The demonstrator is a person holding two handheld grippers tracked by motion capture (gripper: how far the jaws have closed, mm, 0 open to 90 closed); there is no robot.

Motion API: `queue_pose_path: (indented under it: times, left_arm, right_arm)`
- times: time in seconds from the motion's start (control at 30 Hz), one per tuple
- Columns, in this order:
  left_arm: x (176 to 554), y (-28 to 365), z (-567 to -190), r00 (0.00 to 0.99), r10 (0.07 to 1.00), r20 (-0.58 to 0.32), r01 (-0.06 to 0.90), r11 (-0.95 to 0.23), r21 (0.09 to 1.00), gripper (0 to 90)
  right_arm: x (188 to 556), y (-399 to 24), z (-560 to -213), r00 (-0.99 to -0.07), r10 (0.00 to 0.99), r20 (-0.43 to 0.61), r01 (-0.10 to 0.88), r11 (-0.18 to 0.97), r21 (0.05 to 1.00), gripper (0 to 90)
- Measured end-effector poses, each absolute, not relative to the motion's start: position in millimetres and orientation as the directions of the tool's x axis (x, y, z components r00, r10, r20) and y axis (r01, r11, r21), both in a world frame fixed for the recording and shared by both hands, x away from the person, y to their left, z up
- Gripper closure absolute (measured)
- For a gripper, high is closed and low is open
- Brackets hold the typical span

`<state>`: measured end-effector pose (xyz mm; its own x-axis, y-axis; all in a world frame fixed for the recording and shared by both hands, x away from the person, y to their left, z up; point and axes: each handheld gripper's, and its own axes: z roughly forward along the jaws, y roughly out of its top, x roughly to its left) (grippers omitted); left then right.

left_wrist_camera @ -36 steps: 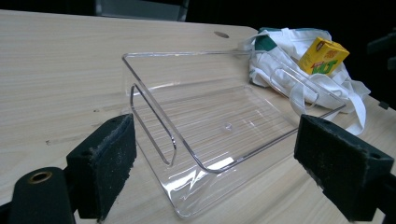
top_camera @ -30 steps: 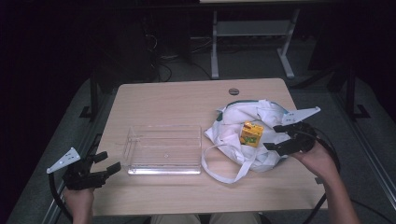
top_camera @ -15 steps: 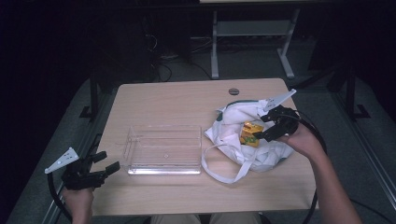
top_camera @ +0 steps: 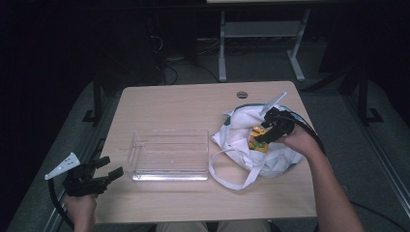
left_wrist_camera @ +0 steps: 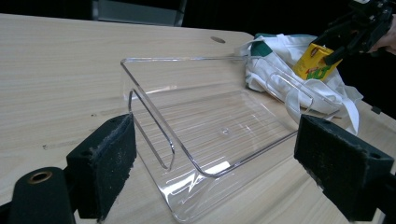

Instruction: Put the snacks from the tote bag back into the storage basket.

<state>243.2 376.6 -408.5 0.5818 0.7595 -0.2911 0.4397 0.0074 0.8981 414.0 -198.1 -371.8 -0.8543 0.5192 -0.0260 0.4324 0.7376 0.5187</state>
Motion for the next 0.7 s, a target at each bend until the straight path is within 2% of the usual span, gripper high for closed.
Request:
queue_pose_path:
  times: [0.33,0.43,0.7]
  left_arm:
    - [242.9,376.9,-408.0,0.578,0.760,-0.297,0.436,0.020,0.900,12.6]
    - [242.8,377.1,-407.8,0.578,0.761,-0.294,0.436,0.017,0.900,12.6]
    - [242.3,377.0,-407.0,0.580,0.761,-0.290,0.434,0.013,0.901,12.6]
  right_arm:
    - [418.1,-195.4,-376.0,-0.866,0.500,-0.011,0.434,0.762,0.480,39.1]
    - [417.7,-193.7,-376.2,-0.877,0.480,-0.022,0.413,0.777,0.476,45.8]
    - [416.7,-190.5,-375.8,-0.887,0.459,-0.051,0.386,0.797,0.465,50.0]
